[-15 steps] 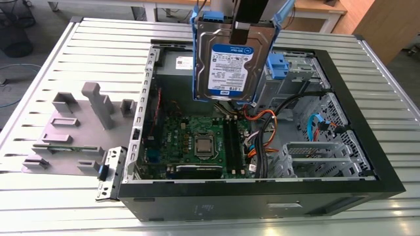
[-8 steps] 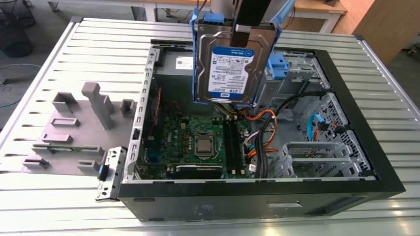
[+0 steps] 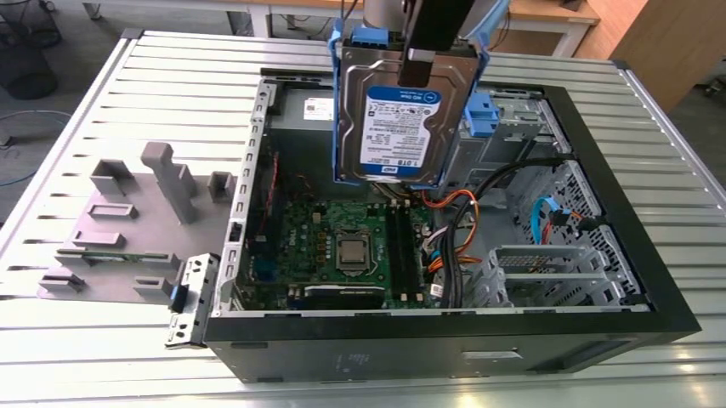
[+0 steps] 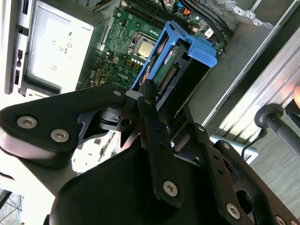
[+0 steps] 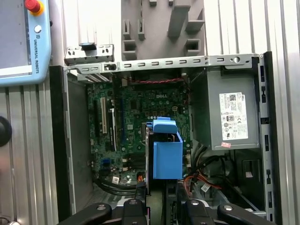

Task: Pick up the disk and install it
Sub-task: 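Pick up the disk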

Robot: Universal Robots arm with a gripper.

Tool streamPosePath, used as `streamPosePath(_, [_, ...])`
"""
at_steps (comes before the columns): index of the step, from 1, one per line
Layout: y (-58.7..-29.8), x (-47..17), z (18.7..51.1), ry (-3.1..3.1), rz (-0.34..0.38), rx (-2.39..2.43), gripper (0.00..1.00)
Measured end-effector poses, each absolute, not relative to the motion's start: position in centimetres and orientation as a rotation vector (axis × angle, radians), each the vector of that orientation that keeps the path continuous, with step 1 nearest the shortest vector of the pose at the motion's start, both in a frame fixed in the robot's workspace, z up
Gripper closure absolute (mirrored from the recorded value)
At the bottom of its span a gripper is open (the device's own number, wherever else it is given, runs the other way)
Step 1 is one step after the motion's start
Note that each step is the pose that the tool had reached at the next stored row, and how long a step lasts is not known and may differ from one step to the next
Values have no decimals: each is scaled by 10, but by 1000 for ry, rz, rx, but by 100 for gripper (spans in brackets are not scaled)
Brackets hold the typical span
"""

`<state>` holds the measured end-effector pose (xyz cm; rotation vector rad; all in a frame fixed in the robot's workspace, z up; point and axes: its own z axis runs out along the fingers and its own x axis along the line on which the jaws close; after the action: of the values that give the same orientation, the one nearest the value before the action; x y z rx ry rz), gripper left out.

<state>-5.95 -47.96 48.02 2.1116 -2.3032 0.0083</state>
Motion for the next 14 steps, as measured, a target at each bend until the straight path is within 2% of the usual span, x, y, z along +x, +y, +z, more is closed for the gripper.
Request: streamPosePath(14, [-492, -60, 480, -2303, 8, 2112, 65])
